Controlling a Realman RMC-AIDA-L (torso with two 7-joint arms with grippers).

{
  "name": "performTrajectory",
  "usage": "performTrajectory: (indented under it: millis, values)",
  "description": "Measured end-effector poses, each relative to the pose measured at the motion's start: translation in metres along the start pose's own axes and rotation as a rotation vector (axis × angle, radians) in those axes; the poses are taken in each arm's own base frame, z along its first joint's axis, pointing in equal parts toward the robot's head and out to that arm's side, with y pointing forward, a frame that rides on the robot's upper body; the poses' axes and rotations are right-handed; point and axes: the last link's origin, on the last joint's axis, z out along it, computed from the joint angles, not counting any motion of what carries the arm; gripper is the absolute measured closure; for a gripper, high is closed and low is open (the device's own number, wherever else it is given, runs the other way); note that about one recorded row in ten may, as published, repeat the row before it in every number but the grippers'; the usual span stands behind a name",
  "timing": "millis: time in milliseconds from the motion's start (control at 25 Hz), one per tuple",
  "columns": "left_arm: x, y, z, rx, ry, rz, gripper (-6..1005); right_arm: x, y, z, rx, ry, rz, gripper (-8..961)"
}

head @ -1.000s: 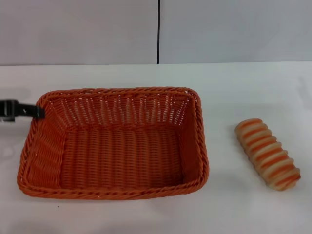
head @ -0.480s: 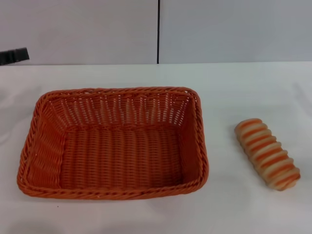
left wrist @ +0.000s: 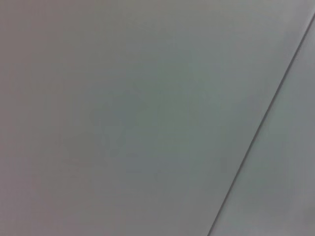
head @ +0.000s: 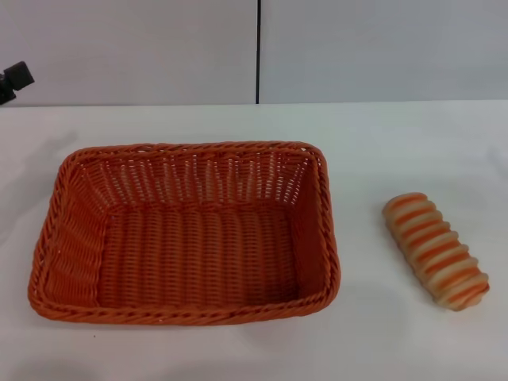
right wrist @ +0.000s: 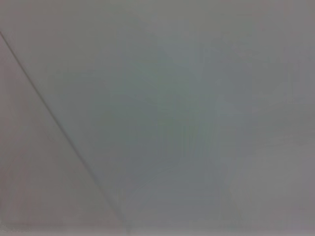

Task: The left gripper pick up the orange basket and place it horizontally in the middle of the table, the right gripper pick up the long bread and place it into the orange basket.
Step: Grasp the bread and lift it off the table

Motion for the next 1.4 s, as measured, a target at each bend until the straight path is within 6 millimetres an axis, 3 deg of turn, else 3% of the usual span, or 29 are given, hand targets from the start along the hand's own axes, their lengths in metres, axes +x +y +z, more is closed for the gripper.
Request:
performTrajectory:
  millis: [160, 440, 600, 960, 1400]
  values:
    - [-0.030, 0.000, -0.003, -0.067, 0.123, 0.075, 149, -0.020, 0.005, 0.010, -0.016, 0.340, 0.095, 324]
    - [-0.056, 0.010, -0.009, -0.115, 0.227, 0.182, 150, -0.025, 0.018, 0.038, 0.032, 0.685, 0.128, 324]
    - [-0.065, 0.015, -0.013, -0.129, 0.260, 0.209, 151, -0.020, 0.027, 0.054, -0.006, 0.757, 0.131, 324]
    - [-0.080, 0.024, -0.025, -0.140, 0.297, 0.260, 152, 0.013, 0.044, 0.106, -0.093, 0.844, 0.143, 324]
    - [-0.077, 0.023, -0.027, -0.131, 0.314, 0.272, 152, 0.032, 0.046, 0.126, -0.063, 0.886, 0.128, 325]
